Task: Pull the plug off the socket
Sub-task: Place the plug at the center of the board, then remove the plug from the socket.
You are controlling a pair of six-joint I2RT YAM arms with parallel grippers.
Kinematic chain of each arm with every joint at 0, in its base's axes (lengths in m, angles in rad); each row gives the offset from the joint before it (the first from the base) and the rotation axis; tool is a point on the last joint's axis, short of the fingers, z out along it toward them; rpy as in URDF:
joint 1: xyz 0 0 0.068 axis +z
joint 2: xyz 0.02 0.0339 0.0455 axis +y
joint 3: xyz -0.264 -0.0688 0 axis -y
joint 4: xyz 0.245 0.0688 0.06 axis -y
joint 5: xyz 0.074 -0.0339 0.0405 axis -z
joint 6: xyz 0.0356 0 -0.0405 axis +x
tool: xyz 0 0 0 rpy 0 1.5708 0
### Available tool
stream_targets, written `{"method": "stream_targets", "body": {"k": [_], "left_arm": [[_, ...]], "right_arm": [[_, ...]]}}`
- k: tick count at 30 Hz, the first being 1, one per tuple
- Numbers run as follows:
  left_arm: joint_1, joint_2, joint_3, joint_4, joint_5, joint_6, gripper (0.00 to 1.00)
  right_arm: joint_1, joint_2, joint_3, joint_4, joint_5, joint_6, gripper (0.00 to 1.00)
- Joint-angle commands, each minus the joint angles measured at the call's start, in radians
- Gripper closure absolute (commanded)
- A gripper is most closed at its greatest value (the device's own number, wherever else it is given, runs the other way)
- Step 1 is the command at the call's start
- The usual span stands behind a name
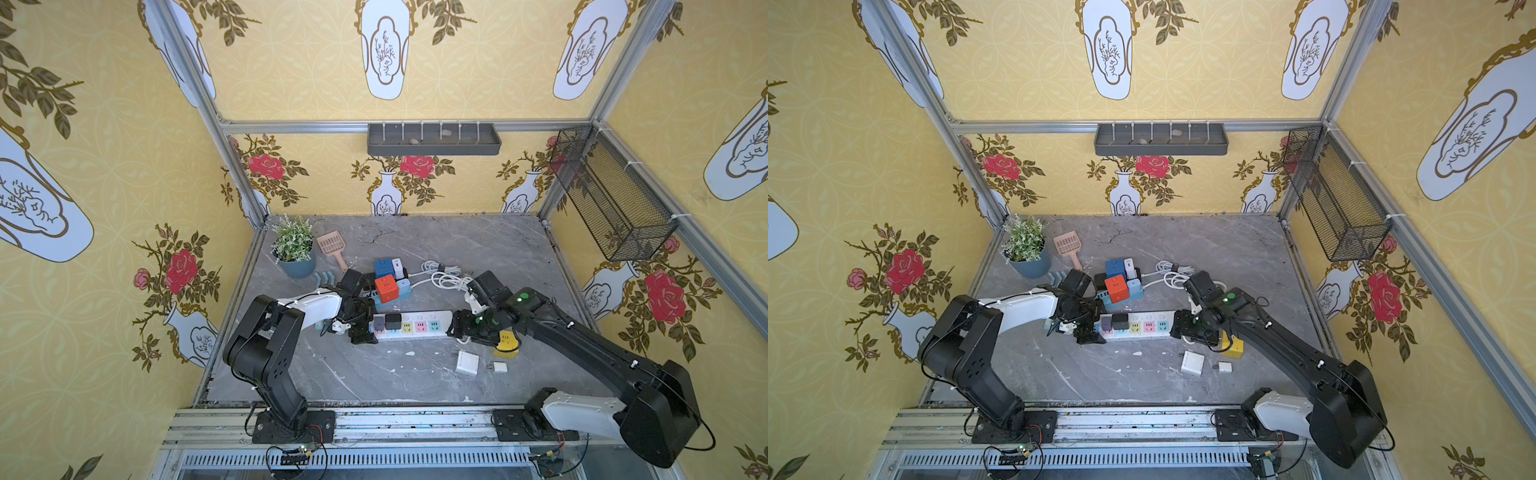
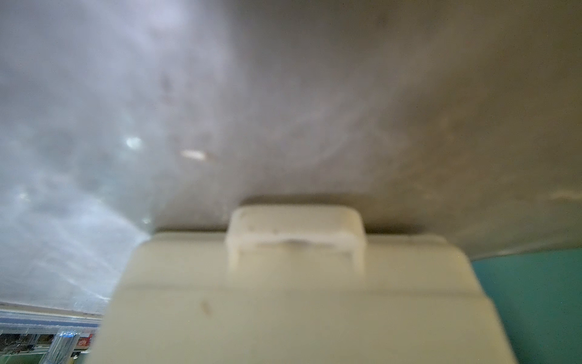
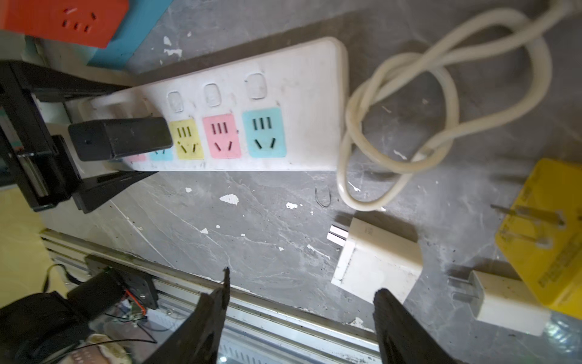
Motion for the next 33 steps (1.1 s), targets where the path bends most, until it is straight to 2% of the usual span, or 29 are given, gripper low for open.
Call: {"method": "stream_targets", "body": {"k": [1,6,12,16,22,33], "left_arm": [[-0.004,0.022,-0.022,-0.036,-0.168,-0.308,0.84],[-0.004,0.020,-0.024,-0.042,-0.164,-0.309,0.84],[-0.004,0.024,-0.021,-0.046,-0.157,-0.304,0.84],[-0.004,0.023,-0.014,-0.058,-0.155,-0.302,0.84],[-0.004,0.026,-0.006,-0.067,-0.154,-0.298,0.84],[-0.003,0.031,0.000,-0.075,-0.152,-0.290,0.84]], "right_arm": [[0.079,0.069,0.064,0.050,0.131,-0.124,0.25],[0.146,0.128,0.115,0.176,0.158,-0.330,0.27],[0.152,0.093,0.030,0.405,-0.023,-0.661,0.28],[0.151,0.082,-0.024,0.499,-0.053,-0.832,0.29],[0.148,0.150,-0.012,0.548,-0.088,-0.982,0.29],[0.128,0.371,0.100,0.543,-0.159,-1.157,0.32]]}}
